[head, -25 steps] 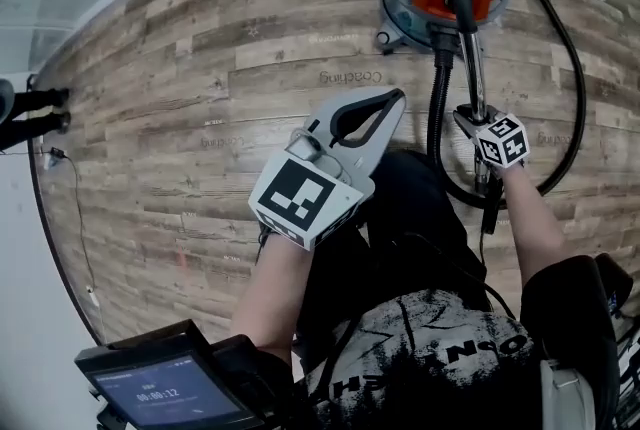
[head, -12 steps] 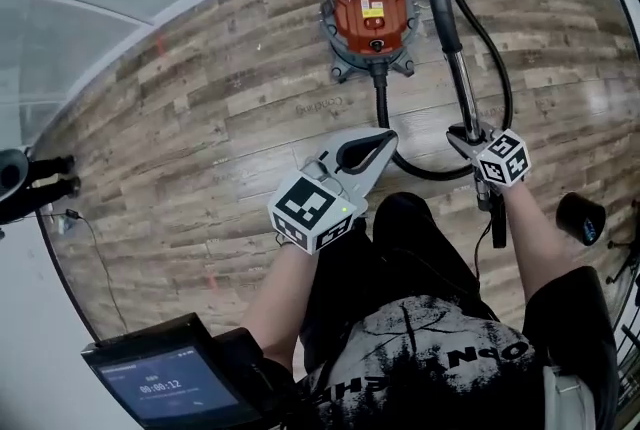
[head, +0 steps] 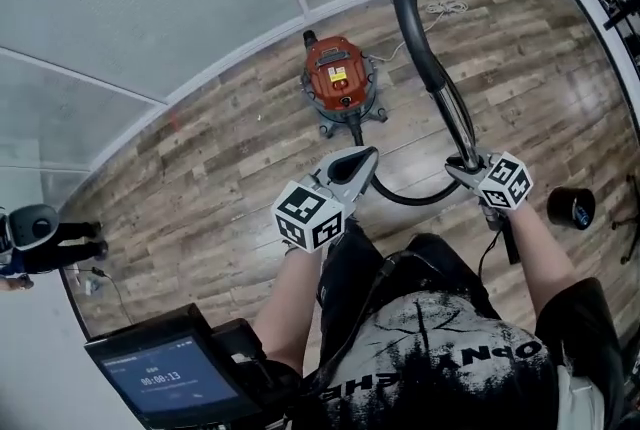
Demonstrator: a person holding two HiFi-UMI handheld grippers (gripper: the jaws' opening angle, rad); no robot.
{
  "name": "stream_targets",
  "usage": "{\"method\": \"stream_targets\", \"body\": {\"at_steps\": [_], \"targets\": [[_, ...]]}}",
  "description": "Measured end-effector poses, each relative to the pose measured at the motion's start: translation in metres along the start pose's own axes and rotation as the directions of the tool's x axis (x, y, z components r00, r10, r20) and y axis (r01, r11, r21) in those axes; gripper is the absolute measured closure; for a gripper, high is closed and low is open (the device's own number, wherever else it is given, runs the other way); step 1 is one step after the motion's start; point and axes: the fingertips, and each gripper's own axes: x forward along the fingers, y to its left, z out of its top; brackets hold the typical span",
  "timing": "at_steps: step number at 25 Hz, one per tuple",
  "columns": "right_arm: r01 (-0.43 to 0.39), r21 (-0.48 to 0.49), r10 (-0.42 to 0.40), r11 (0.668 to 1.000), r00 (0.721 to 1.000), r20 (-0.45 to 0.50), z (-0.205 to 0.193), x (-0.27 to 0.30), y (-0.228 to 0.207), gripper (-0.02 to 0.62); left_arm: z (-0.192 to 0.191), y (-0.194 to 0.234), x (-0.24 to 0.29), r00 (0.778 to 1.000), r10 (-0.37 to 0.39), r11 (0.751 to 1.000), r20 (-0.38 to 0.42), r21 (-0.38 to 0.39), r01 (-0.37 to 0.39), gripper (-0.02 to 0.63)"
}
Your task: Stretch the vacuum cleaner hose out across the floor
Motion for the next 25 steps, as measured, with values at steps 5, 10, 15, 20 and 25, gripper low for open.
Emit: {"method": "stream_targets", "body": {"at_steps": [5, 10, 15, 20, 25], "targets": [[-0.016, -0.063, 0.02, 0.998, 0.998, 0.057, 0.006, -0.053, 0.021, 0.548, 0.022, -0.057, 0.031, 0.999, -0.009, 1.0, 0.037, 0.025, 0.008, 0.556], [-0.009, -0.113, 0.014, 0.994, 0.999, 0.041, -0.008, -0.097, 0.046, 0.546, 0.033, -0.13, 0.07, 0.993, -0.085, 0.995, 0.086, -0.037, 0.089, 0.482], [0.007, -0.1, -0.001, 0.995, 0.998, 0.064, -0.018, -0.115, 0.064, 0.548, 0.038, -0.169, 0.101, 0.98, -0.162, 0.982, 0.112, -0.074, 0.171, 0.43], [0.049, -0.049, -0.046, 0.998, 0.996, 0.073, -0.022, -0.119, 0.066, 0.545, 0.047, -0.195, 0.117, 0.952, -0.276, 0.952, 0.132, -0.098, 0.29, 0.408], [0.106, -0.123, -0.105, 0.987, 0.994, 0.015, -0.03, -0.125, 0.095, 0.545, 0.049, -0.223, 0.13, 0.936, -0.334, 0.933, 0.109, -0.106, 0.345, 0.39]]}}
